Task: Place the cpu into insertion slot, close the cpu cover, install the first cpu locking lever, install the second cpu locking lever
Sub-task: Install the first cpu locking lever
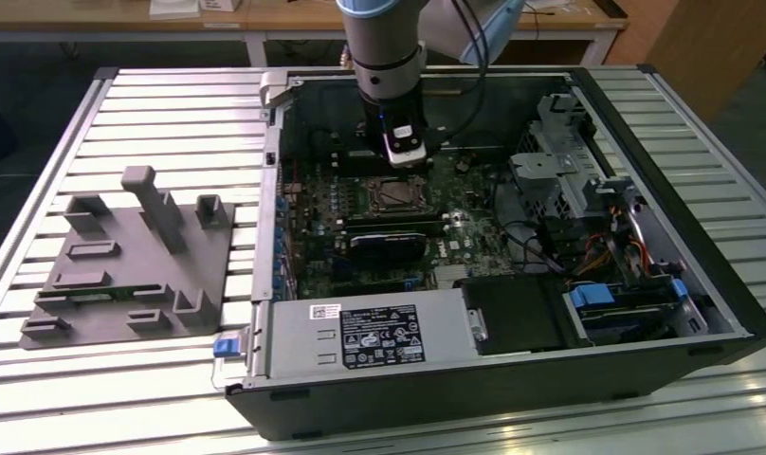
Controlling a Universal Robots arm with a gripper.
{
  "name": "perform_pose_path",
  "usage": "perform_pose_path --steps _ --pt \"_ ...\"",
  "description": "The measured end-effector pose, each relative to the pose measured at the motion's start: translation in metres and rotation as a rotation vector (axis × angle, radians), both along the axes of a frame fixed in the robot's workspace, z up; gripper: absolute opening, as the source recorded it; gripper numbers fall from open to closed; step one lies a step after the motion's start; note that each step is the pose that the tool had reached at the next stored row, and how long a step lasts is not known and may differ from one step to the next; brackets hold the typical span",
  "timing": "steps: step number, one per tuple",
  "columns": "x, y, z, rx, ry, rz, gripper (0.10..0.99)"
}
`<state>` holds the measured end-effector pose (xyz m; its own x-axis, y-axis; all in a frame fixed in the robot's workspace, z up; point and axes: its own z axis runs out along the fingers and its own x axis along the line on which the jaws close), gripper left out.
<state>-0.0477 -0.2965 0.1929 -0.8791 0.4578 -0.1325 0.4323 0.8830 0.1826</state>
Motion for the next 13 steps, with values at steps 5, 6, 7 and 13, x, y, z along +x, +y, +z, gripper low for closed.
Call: perform_pose_path --steps 5,6,7,13 --pt "0.0001 0.0001 0.0 0.003 -0.0003 0.0 0.106" --pt "0.0001 0.0001 0.0002 0.003 -0.0004 0.0 0.106" --pt "0.0001 0.0001 0.0008 0.003 -0.0003 0.0 0.106" --pt "0.0001 0.0001 0.0094 0.003 -0.0002 0.0 0.106"
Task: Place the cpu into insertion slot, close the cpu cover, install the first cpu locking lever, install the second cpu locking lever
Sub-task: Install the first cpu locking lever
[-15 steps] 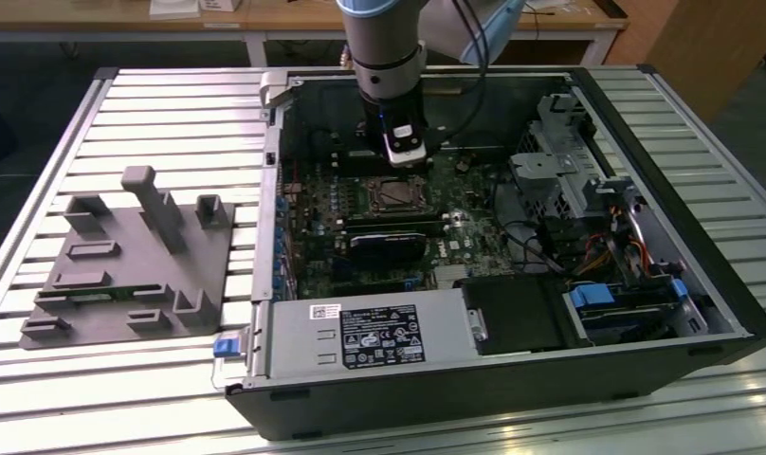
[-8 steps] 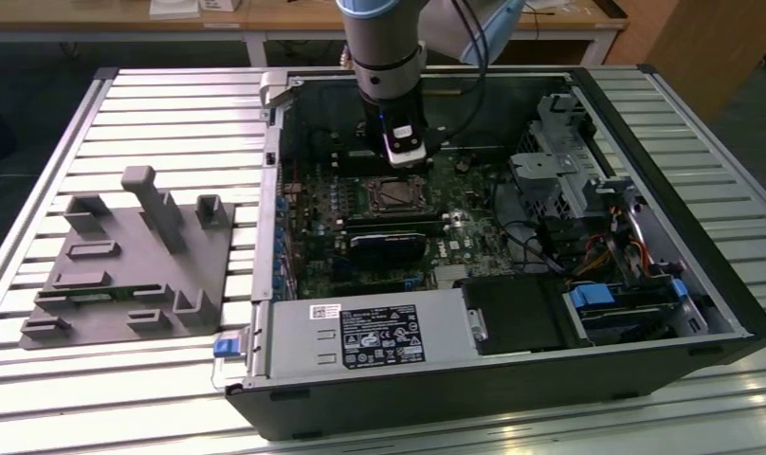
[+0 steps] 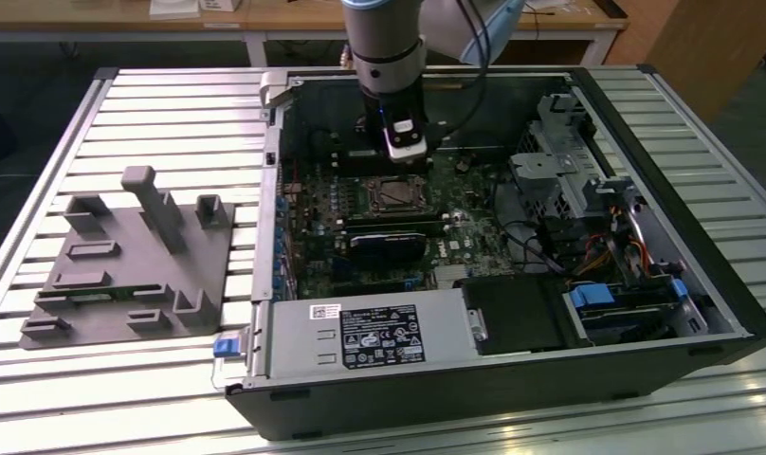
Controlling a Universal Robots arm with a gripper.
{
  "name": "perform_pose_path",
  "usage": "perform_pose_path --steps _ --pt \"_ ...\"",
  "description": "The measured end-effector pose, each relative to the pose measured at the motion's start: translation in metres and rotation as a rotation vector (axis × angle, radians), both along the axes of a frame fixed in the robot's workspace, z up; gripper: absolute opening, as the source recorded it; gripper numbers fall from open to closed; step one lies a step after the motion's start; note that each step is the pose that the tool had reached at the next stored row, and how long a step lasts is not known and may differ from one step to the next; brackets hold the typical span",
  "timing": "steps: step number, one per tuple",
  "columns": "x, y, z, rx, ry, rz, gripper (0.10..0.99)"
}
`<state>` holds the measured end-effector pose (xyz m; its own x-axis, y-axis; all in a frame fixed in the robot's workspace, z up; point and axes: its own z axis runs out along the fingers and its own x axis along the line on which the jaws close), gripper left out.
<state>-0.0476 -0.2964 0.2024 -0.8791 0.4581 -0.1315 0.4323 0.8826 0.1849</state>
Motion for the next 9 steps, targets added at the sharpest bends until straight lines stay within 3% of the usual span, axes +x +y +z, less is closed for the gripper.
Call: perform_pose_path --steps 9 --pt "0.0 0.0 0.0159 0.0 0.0001 0.0 0.106"
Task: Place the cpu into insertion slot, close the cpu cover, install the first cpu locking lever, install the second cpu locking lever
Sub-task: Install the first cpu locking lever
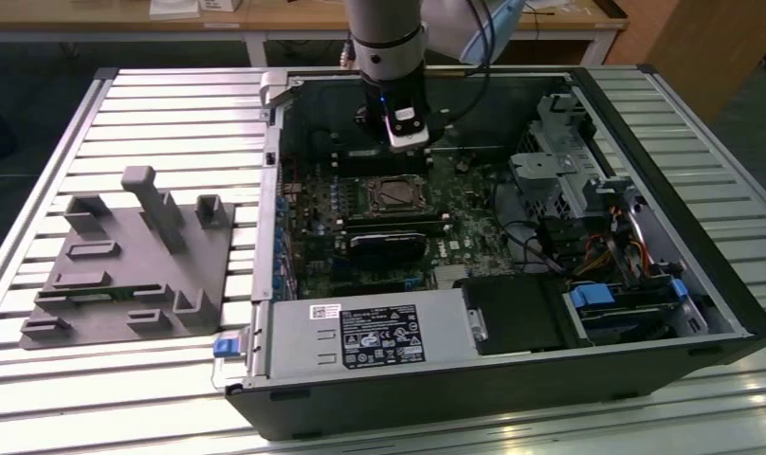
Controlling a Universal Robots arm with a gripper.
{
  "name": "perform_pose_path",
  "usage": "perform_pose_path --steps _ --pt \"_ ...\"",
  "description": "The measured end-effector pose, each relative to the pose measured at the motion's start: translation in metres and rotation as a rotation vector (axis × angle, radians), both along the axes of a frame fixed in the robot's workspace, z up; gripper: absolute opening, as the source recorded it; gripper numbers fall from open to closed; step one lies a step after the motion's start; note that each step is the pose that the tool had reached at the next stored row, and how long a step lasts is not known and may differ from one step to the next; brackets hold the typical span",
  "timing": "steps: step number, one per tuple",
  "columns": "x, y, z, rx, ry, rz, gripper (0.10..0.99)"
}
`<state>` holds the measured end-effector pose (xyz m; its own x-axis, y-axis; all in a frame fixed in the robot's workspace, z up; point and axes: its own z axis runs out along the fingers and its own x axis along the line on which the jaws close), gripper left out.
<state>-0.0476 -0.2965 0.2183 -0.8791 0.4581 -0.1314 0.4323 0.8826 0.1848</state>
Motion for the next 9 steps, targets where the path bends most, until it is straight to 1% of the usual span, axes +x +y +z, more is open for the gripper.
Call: perform_pose_path --steps 6,7,9 --pt "0.0 0.0 0.0 -0.002 0.0004 0.0 0.106" --pt "0.0 0.0001 -0.0002 -0.006 0.0038 0.0 0.106" --pt "0.0001 0.0 -0.0005 -0.021 0.0176 0.0 0.106"
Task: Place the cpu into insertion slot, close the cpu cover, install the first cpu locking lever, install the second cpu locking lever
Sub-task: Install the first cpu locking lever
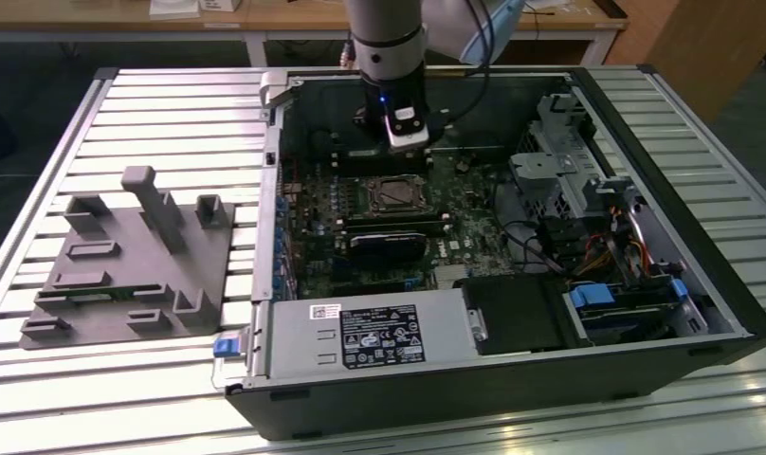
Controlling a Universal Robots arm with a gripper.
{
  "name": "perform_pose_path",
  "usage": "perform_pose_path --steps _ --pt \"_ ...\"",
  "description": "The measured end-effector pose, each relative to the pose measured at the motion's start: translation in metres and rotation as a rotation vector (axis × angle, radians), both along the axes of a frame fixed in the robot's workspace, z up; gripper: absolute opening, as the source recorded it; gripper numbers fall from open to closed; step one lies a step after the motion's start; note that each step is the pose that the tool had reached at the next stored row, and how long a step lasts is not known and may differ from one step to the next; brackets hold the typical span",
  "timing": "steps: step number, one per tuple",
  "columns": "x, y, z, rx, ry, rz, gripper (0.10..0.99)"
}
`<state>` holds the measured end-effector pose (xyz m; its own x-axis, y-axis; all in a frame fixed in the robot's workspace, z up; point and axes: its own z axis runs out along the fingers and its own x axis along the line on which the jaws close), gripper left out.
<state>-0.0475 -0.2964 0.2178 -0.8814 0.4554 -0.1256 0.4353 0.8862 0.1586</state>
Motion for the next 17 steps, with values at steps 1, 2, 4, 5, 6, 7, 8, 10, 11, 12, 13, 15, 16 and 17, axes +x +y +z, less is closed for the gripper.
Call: perform_pose_path --steps 1,2,4,5,6,7,8,10,11,12,13,15,16,17 --pt "0.0 0.0 -0.0002 -0.008 0.0065 0.0 0.106" --pt "0.0001 0.0 -0.0003 -0.018 0.0128 0.0 0.106" --pt "0.0002 0.0 -0.0006 -0.036 0.0229 0.0 0.106" --pt "0.0002 0.0 -0.0007 -0.044 0.0258 0.0 0.106" --pt "0.0003 -0.0001 -0.0009 -0.052 0.0289 0.0 0.106" --pt "0.0003 -0.0002 -0.001 -0.059 0.0324 0.0 0.106" --pt "0.0004 -0.0005 -0.0011 -0.066 0.0361 0.0 0.106" --pt "0.0005 -0.0015 -0.0014 -0.077 0.0442 0.0 0.106" --pt "0.0005 -0.0025 -0.0017 -0.08 0.0484 0.0 0.106" --pt "0.0005 -0.0039 -0.0019 -0.082 0.053 0.0 0.106" --pt "0.0007 -0.0057 -0.0023 -0.083 0.058 0.0 0.106" --pt "0.0008 -0.01 -0.0032 -0.085 0.0688 0.001 0.106" --pt "0.0008 -0.0122 -0.0036 -0.085 0.0739 0.001 0.106" --pt "0.0008 -0.0142 -0.0039 -0.085 0.0791 0.001 0.106"
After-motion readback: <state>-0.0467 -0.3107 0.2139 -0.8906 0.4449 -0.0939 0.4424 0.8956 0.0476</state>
